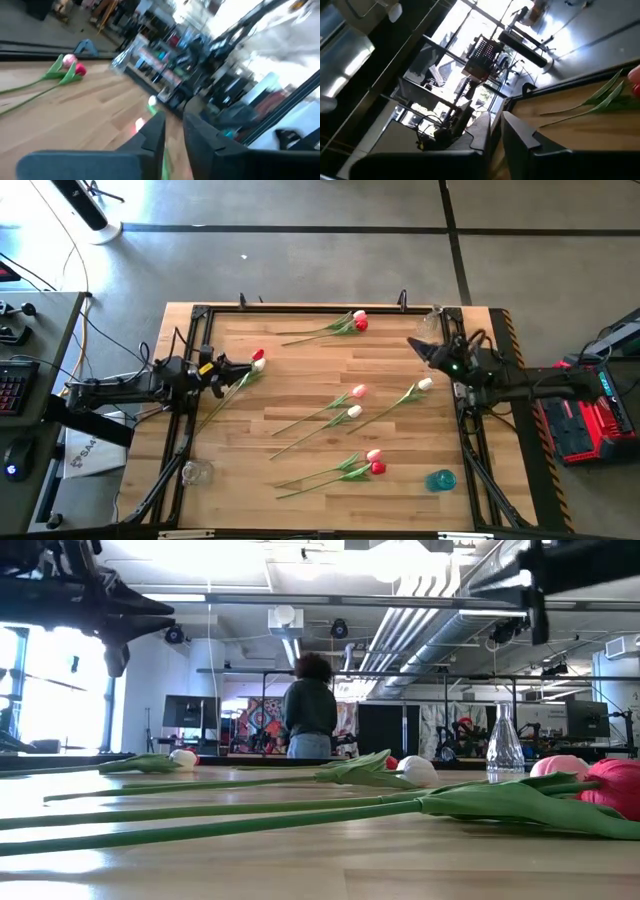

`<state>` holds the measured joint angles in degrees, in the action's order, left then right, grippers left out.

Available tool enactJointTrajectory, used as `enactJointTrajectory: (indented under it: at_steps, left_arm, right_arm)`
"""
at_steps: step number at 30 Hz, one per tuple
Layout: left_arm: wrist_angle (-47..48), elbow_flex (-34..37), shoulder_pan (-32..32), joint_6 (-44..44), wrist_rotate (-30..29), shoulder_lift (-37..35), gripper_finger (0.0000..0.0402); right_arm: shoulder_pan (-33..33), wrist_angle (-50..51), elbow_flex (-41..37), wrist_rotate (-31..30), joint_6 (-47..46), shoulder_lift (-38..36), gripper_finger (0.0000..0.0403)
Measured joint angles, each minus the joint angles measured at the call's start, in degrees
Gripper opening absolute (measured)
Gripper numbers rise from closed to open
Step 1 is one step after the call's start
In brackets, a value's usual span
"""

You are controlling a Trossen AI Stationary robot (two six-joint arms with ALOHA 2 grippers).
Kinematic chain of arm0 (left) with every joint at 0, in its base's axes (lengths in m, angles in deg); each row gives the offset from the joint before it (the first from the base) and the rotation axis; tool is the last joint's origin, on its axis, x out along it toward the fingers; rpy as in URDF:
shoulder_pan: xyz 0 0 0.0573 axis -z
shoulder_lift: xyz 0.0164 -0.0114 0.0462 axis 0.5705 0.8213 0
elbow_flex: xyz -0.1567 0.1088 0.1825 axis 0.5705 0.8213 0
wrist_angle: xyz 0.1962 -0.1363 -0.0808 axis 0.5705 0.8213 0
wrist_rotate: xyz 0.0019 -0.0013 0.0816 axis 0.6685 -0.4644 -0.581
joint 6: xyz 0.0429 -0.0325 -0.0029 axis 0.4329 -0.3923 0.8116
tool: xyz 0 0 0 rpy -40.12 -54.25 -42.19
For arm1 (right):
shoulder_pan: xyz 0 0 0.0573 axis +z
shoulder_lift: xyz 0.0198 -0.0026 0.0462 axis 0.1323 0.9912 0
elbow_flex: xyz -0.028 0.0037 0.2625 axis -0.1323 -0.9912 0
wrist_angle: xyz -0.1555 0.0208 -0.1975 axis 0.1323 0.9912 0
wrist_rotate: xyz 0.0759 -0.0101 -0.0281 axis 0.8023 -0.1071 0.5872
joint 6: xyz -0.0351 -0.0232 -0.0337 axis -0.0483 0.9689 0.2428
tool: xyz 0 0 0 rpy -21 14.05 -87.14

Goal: Sort flowers into vase by color
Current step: Put the top right white flower into the bottom transparent vase

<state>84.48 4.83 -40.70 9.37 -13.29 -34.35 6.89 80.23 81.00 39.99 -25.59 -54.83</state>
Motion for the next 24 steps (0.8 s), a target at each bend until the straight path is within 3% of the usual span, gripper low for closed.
enactJointTrajectory:
  at_steps: [7, 12, 18, 24]
  left_arm:
    - [6.73, -9.6, 0.0, 2.53, 0.11, 12.78, 0.0097]
    - [9.63, -13.55, 0.0, 2.61, 1.08, 20.61, 0.0099]
    - [10.73, -17.61, 0.0, 2.89, 2.66, 25.69, 0.0099]
    - [21.56, -25.03, 0.0, 5.91, 0.84, 29.03, 0.0099]
  right_arm:
    - [0.02, 3.95, 7.49, 9.25, -10.19, 14.2, 0.0136]
    - [0.19, 12.09, 11.51, 16.44, -16.68, 19.88, 0.019]
    - [3.18, 25.71, 16.71, 16.4, -20.32, 23.24, 0.0199]
    - [4.59, 40.59, 23.19, 16.09, -21.29, 26.33, 0.0182]
